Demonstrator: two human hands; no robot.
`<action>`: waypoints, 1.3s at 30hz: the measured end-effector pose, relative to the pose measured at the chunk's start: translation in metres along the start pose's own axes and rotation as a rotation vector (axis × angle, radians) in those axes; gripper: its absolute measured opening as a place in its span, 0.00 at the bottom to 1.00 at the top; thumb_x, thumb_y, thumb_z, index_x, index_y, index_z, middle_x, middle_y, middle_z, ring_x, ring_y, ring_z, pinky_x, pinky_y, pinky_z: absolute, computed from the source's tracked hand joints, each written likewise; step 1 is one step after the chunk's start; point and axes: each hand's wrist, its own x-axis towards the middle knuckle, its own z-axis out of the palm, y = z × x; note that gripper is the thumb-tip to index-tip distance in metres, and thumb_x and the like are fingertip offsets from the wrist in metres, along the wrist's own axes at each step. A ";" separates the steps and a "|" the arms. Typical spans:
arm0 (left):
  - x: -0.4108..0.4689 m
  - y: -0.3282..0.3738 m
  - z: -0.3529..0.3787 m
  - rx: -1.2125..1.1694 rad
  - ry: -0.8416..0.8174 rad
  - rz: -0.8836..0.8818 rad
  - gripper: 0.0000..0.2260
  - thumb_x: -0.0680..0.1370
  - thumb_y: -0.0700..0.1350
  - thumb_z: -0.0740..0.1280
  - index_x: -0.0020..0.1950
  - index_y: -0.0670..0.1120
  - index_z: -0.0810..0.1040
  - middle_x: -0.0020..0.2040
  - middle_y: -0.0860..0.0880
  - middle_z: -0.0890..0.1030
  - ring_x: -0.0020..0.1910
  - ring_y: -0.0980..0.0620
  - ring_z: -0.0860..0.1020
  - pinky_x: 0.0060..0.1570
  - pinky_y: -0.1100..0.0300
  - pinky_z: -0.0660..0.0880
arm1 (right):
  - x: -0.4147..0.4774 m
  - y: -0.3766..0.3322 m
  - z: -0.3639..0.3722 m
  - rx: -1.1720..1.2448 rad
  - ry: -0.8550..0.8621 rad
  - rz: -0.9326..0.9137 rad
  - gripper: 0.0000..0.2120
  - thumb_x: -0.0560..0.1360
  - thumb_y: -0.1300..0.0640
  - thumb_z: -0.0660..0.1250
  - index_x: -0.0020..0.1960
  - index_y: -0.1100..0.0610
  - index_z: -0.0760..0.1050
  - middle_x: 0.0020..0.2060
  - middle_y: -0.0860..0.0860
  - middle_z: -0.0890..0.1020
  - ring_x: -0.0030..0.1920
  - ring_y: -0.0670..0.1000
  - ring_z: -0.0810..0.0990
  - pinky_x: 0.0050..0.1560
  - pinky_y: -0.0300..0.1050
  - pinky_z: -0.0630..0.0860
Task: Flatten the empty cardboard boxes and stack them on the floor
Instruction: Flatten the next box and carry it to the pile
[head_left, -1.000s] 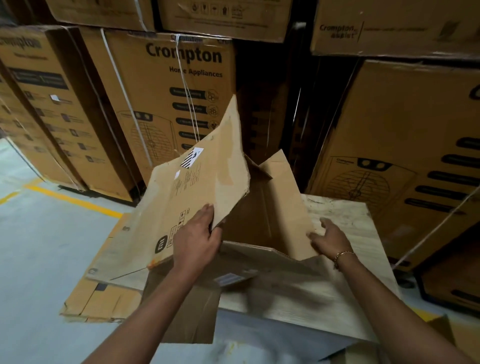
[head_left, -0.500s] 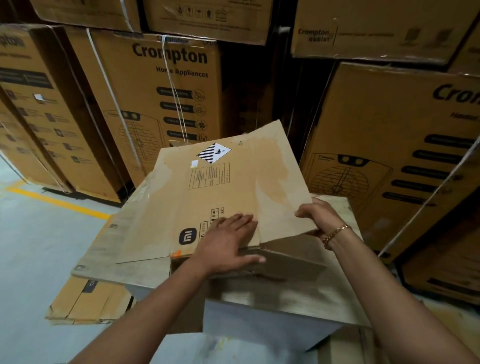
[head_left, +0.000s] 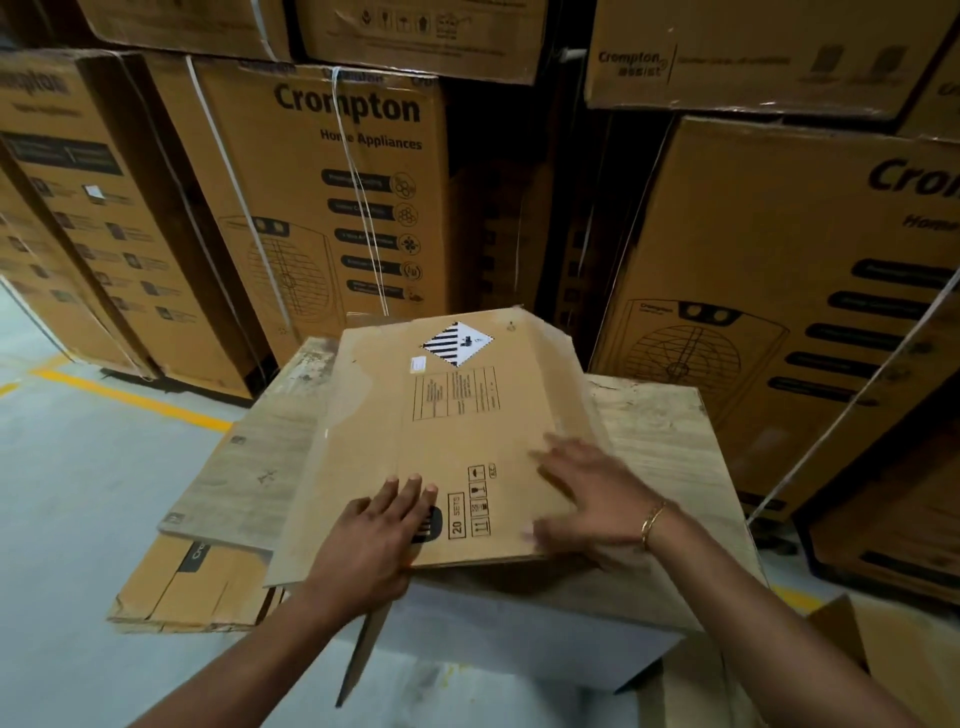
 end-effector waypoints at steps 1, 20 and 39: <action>-0.005 0.002 0.001 0.006 0.021 0.014 0.49 0.55 0.55 0.80 0.75 0.46 0.72 0.70 0.44 0.77 0.65 0.42 0.80 0.49 0.49 0.82 | -0.004 -0.007 0.016 -0.047 -0.099 -0.032 0.55 0.64 0.23 0.65 0.80 0.41 0.42 0.80 0.46 0.39 0.79 0.53 0.38 0.77 0.57 0.45; -0.005 -0.016 -0.030 0.087 0.039 -0.086 0.31 0.70 0.40 0.75 0.74 0.47 0.74 0.69 0.47 0.79 0.61 0.44 0.82 0.49 0.48 0.82 | -0.027 0.039 0.062 -0.183 0.477 0.048 0.38 0.66 0.67 0.71 0.74 0.48 0.69 0.70 0.45 0.75 0.67 0.49 0.76 0.51 0.48 0.83; -0.034 -0.023 0.065 0.165 -0.028 0.114 0.41 0.63 0.31 0.74 0.75 0.48 0.72 0.71 0.48 0.77 0.66 0.40 0.78 0.55 0.45 0.78 | -0.038 0.096 0.153 -0.355 0.291 -0.101 0.37 0.65 0.65 0.75 0.72 0.49 0.72 0.68 0.48 0.76 0.65 0.51 0.78 0.35 0.48 0.83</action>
